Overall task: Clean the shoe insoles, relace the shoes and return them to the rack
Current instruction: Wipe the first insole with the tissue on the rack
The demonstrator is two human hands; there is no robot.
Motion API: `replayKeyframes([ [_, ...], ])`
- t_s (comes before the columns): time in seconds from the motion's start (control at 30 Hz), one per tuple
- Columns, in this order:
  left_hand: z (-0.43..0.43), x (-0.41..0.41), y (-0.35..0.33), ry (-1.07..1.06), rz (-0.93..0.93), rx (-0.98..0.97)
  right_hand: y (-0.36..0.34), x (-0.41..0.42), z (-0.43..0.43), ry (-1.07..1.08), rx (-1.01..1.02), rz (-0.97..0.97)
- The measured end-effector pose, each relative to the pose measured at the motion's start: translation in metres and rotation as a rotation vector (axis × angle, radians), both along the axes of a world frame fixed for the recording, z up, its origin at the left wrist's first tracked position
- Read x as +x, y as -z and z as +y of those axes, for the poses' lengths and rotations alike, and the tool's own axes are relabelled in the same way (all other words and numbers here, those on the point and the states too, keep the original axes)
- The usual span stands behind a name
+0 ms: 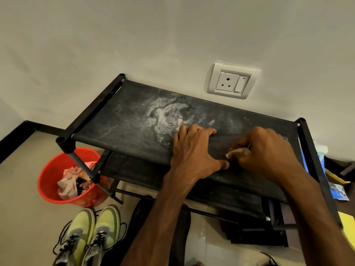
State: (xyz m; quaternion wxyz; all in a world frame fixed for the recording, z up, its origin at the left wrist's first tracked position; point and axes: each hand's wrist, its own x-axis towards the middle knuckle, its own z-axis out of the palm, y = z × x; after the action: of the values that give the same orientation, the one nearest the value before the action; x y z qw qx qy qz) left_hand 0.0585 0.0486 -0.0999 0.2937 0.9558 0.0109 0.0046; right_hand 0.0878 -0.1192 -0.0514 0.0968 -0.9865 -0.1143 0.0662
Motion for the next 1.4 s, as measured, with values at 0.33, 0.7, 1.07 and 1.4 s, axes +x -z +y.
replayKeyframes([
  [0.33,-0.001,0.0,0.001,0.017,0.005,0.027,0.032,0.014,0.018,-0.017,0.202,-0.308],
  [0.7,-0.001,-0.001,-0.003,0.037,0.013,0.006,0.023,0.004,0.021,-0.061,0.134,-0.185],
  [1.07,0.001,0.0,-0.001,0.034,0.04,-0.019,0.008,0.008,0.019,-0.104,0.113,0.098],
  [1.4,-0.001,-0.002,-0.003,0.016,0.023,-0.004,0.039,0.015,0.027,0.168,0.277,-0.336],
])
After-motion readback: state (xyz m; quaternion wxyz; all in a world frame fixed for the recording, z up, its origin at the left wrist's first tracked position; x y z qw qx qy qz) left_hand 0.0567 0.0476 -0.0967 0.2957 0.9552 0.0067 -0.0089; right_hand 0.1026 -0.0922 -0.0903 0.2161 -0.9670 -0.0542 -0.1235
